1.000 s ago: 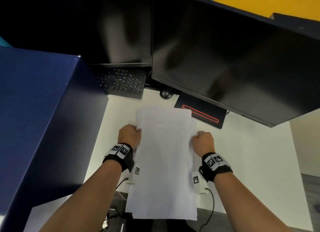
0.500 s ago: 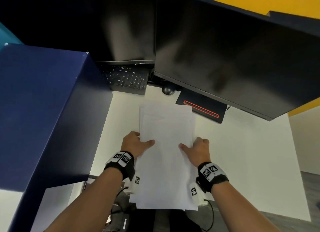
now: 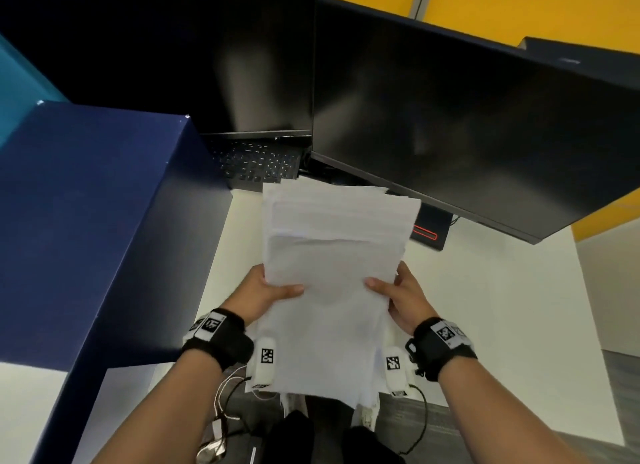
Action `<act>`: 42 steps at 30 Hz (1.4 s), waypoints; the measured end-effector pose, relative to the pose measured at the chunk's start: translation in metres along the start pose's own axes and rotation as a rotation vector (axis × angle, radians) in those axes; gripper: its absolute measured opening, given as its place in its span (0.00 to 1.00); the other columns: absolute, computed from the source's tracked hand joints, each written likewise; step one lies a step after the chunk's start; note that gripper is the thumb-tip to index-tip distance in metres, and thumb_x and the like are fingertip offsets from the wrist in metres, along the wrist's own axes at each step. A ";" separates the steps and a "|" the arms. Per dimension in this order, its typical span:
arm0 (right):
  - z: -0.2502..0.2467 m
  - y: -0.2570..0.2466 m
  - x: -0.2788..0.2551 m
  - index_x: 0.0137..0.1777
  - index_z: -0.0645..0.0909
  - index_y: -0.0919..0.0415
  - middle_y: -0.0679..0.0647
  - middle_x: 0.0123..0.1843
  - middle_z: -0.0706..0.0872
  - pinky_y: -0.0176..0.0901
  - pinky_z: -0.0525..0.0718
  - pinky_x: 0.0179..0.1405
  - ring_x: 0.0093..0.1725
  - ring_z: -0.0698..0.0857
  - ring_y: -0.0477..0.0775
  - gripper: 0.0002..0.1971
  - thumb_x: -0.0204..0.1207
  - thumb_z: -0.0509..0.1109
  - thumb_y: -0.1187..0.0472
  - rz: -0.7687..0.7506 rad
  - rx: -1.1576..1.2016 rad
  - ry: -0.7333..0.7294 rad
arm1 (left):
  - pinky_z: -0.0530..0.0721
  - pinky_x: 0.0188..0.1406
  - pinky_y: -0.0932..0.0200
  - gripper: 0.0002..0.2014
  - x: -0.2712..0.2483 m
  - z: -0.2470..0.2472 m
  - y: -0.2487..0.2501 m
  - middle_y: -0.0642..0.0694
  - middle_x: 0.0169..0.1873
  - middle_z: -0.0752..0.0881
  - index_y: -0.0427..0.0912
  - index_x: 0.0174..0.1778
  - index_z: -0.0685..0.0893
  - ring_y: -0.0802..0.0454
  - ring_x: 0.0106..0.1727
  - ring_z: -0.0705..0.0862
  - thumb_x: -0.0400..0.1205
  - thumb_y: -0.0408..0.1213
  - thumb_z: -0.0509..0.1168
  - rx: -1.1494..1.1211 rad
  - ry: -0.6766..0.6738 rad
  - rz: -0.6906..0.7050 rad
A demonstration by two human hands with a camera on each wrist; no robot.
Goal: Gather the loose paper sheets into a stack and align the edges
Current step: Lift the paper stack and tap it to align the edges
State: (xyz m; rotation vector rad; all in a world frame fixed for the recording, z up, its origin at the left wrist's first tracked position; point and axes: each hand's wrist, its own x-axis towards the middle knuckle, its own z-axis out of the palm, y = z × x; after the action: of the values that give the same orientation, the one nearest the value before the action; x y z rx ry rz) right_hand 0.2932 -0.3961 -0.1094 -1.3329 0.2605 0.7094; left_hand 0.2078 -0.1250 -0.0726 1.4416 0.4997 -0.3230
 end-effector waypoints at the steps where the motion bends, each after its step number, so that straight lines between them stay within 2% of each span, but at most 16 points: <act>1: 0.004 -0.008 -0.010 0.72 0.74 0.64 0.66 0.67 0.87 0.61 0.86 0.62 0.64 0.88 0.66 0.40 0.59 0.87 0.63 -0.034 0.031 -0.073 | 0.90 0.49 0.58 0.19 -0.003 -0.001 0.011 0.43 0.54 0.94 0.36 0.62 0.88 0.46 0.56 0.92 0.74 0.26 0.78 0.014 -0.013 0.026; 3: 0.010 -0.029 -0.028 0.68 0.81 0.61 0.63 0.65 0.88 0.59 0.85 0.62 0.64 0.88 0.65 0.29 0.66 0.83 0.63 -0.103 -0.047 -0.145 | 0.90 0.50 0.58 0.20 -0.006 0.000 0.034 0.43 0.54 0.94 0.37 0.62 0.87 0.47 0.55 0.93 0.74 0.26 0.78 0.046 -0.034 0.087; 7: 0.020 -0.081 -0.050 0.57 0.88 0.56 0.54 0.56 0.93 0.49 0.89 0.57 0.57 0.92 0.55 0.15 0.70 0.80 0.64 -0.308 -0.180 0.039 | 0.89 0.44 0.66 0.18 -0.002 0.013 0.073 0.49 0.51 0.95 0.38 0.61 0.88 0.52 0.52 0.93 0.75 0.28 0.78 0.067 0.047 0.249; 11: 0.012 -0.116 -0.061 0.53 0.89 0.57 0.50 0.49 0.95 0.36 0.90 0.46 0.49 0.94 0.48 0.12 0.70 0.80 0.67 -0.445 -0.192 0.163 | 0.90 0.53 0.56 0.15 0.000 0.024 0.094 0.48 0.54 0.94 0.44 0.61 0.87 0.49 0.55 0.93 0.79 0.29 0.73 0.049 0.054 0.359; 13: 0.006 -0.125 -0.065 0.53 0.89 0.54 0.48 0.49 0.95 0.36 0.90 0.47 0.50 0.94 0.47 0.12 0.71 0.80 0.67 -0.463 -0.230 0.147 | 0.90 0.54 0.51 0.16 -0.001 0.028 0.102 0.45 0.55 0.93 0.46 0.60 0.86 0.46 0.56 0.92 0.79 0.27 0.73 0.015 0.055 0.403; 18: -0.017 -0.135 -0.077 0.56 0.88 0.55 0.53 0.55 0.94 0.45 0.90 0.55 0.55 0.93 0.53 0.15 0.70 0.79 0.67 -0.471 -0.267 0.038 | 0.89 0.56 0.54 0.20 -0.003 0.038 0.114 0.45 0.60 0.92 0.42 0.68 0.82 0.48 0.60 0.91 0.80 0.26 0.71 0.099 -0.062 0.471; 21: -0.023 -0.134 -0.081 0.55 0.88 0.56 0.46 0.51 0.94 0.42 0.89 0.55 0.53 0.92 0.45 0.13 0.72 0.77 0.70 -0.537 -0.327 0.057 | 0.86 0.61 0.61 0.17 -0.008 0.045 0.116 0.55 0.58 0.92 0.43 0.66 0.87 0.57 0.61 0.90 0.81 0.27 0.71 0.265 -0.053 0.568; 24: -0.021 -0.135 -0.083 0.54 0.87 0.50 0.36 0.49 0.93 0.33 0.86 0.56 0.53 0.90 0.37 0.14 0.74 0.77 0.70 -0.647 -0.419 0.146 | 0.85 0.51 0.70 0.15 -0.010 0.058 0.114 0.75 0.44 0.90 0.50 0.58 0.90 0.73 0.49 0.88 0.80 0.27 0.73 0.416 0.156 0.717; 27: -0.015 -0.137 -0.085 0.53 0.84 0.47 0.25 0.46 0.90 0.19 0.80 0.50 0.49 0.87 0.26 0.16 0.75 0.76 0.70 -0.736 -0.433 0.219 | 0.74 0.28 0.77 0.09 -0.013 0.074 0.114 0.69 0.19 0.83 0.49 0.47 0.90 0.68 0.21 0.77 0.80 0.29 0.73 0.373 0.280 0.732; 30: -0.015 -0.138 -0.090 0.57 0.83 0.53 0.22 0.45 0.88 0.15 0.79 0.48 0.49 0.85 0.22 0.15 0.76 0.75 0.72 -0.780 -0.410 0.239 | 0.67 0.20 0.76 0.12 -0.016 0.079 0.116 0.62 0.12 0.77 0.49 0.34 0.85 0.61 0.16 0.69 0.80 0.29 0.73 0.391 0.294 0.752; 32: -0.015 -0.139 -0.092 0.55 0.82 0.49 0.22 0.45 0.89 0.16 0.79 0.48 0.49 0.86 0.23 0.17 0.75 0.75 0.72 -0.796 -0.406 0.244 | 0.71 0.24 0.79 0.11 -0.016 0.078 0.116 0.68 0.16 0.81 0.49 0.36 0.85 0.67 0.19 0.76 0.80 0.29 0.73 0.377 0.270 0.747; 34: -0.018 -0.137 -0.090 0.53 0.83 0.45 0.26 0.47 0.90 0.21 0.81 0.50 0.49 0.87 0.26 0.17 0.74 0.76 0.70 -0.763 -0.397 0.233 | 0.76 0.32 0.80 0.08 -0.013 0.075 0.113 0.72 0.26 0.87 0.52 0.44 0.87 0.72 0.28 0.83 0.79 0.31 0.74 0.352 0.210 0.699; 37: -0.029 -0.122 -0.077 0.55 0.89 0.52 0.44 0.52 0.94 0.44 0.88 0.60 0.54 0.92 0.45 0.15 0.70 0.81 0.66 -0.580 -0.336 0.171 | 0.82 0.40 0.75 0.15 0.004 0.069 0.092 0.65 0.36 0.92 0.47 0.56 0.89 0.68 0.39 0.89 0.74 0.33 0.79 0.310 0.138 0.555; 39: -0.031 -0.109 -0.066 0.56 0.89 0.57 0.53 0.54 0.94 0.60 0.87 0.63 0.55 0.92 0.54 0.18 0.66 0.83 0.67 -0.456 -0.293 0.150 | 0.89 0.51 0.62 0.17 0.016 0.070 0.077 0.58 0.46 0.93 0.49 0.56 0.89 0.62 0.50 0.91 0.73 0.36 0.81 0.342 0.138 0.462; 40: -0.030 -0.106 -0.062 0.55 0.90 0.55 0.53 0.54 0.94 0.63 0.86 0.63 0.55 0.92 0.55 0.18 0.65 0.84 0.67 -0.423 -0.287 0.172 | 0.89 0.55 0.56 0.15 0.020 0.073 0.072 0.54 0.49 0.93 0.51 0.54 0.89 0.60 0.52 0.91 0.73 0.37 0.81 0.356 0.150 0.433; 42: -0.027 -0.104 -0.053 0.50 0.90 0.51 0.51 0.53 0.94 0.61 0.87 0.62 0.54 0.93 0.53 0.15 0.65 0.85 0.66 -0.431 -0.283 0.230 | 0.88 0.50 0.53 0.11 0.027 0.077 0.070 0.51 0.45 0.93 0.52 0.49 0.89 0.60 0.47 0.91 0.73 0.38 0.80 0.337 0.188 0.422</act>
State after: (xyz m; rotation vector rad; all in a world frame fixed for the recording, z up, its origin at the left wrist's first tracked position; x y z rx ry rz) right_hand 0.3216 -0.4456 -0.0038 -1.6759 0.0498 0.2326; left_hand 0.2762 -0.1914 -0.0227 1.8721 0.2858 0.0722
